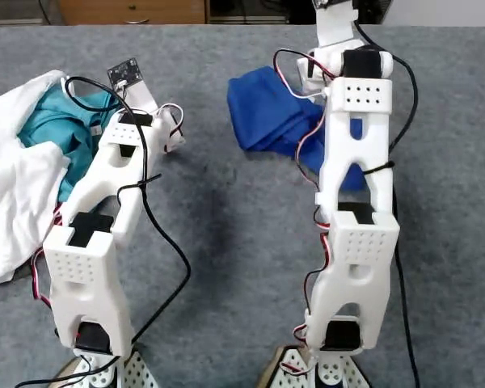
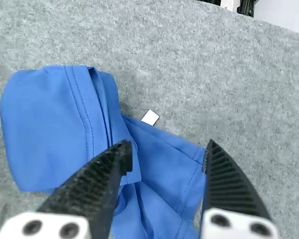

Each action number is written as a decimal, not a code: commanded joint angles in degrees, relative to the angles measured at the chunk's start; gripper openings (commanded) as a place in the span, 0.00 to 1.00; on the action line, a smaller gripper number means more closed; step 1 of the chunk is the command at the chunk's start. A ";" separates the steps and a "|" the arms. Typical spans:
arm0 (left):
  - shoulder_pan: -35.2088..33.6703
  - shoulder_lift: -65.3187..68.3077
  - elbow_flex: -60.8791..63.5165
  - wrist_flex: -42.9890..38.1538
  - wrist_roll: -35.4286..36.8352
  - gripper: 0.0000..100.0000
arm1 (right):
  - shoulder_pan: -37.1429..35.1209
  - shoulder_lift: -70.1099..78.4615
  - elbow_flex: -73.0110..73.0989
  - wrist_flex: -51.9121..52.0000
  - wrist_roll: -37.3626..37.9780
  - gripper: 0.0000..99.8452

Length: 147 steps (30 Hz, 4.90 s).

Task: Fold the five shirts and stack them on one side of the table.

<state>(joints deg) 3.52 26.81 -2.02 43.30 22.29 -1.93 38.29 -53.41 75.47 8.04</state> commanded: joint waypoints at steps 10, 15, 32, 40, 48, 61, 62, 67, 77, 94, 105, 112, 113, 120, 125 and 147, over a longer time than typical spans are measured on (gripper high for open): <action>-0.97 -0.40 -3.34 -0.70 -0.35 0.02 | -2.95 6.64 -3.74 -1.58 -1.23 0.05; -1.49 -0.40 -3.43 -0.79 -0.26 0.02 | -2.59 6.90 -7.34 1.49 -2.37 0.03; -1.32 -0.40 -3.52 -0.88 -0.18 0.02 | -1.36 15.78 -10.24 8.62 -9.05 0.15; -1.32 -0.40 -3.52 -0.88 -0.18 0.02 | -1.45 18.86 -14.81 9.14 -8.70 0.09; -1.32 -0.40 -3.52 -0.88 -0.18 0.02 | -1.45 18.42 -15.34 10.02 -8.44 0.03; -1.41 -0.40 -3.52 -0.88 -0.18 0.02 | -2.24 17.10 -35.38 25.85 -5.80 0.03; -1.41 -0.40 -3.52 -0.88 -0.18 0.02 | -2.59 17.10 -36.97 26.64 -5.71 0.03; -1.41 -0.40 -3.52 -0.79 0.00 0.02 | -2.51 15.69 -37.85 26.90 -5.01 0.03; 0.53 -0.92 -2.99 -0.26 0.09 0.02 | 2.42 23.52 -38.37 24.62 -4.57 0.16; 2.11 -0.57 -3.52 0.79 0.09 0.02 | 1.80 35.47 -38.46 18.99 -3.25 0.05; 3.52 -1.63 -6.51 5.19 0.18 0.02 | 2.51 25.71 -41.45 26.99 -2.90 0.00; 9.58 -5.49 -19.43 17.93 0.18 0.02 | 3.91 9.01 -33.10 26.99 0.97 0.00; 10.73 -5.76 -21.36 19.25 0.18 0.02 | 3.91 6.20 -30.11 26.99 1.05 0.00; 16.26 -6.55 -28.75 24.88 0.09 0.02 | 3.12 -16.04 -5.05 26.99 2.11 0.00; 19.08 -8.31 -39.56 34.73 0.09 0.02 | -0.48 -30.55 12.26 26.29 7.12 0.00; -11.87 -16.40 -63.38 57.49 -3.96 0.02 | -24.75 -46.73 13.67 15.74 15.82 0.00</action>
<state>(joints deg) -4.84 13.98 -63.74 100.18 18.77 -25.76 -5.14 -36.88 94.73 23.60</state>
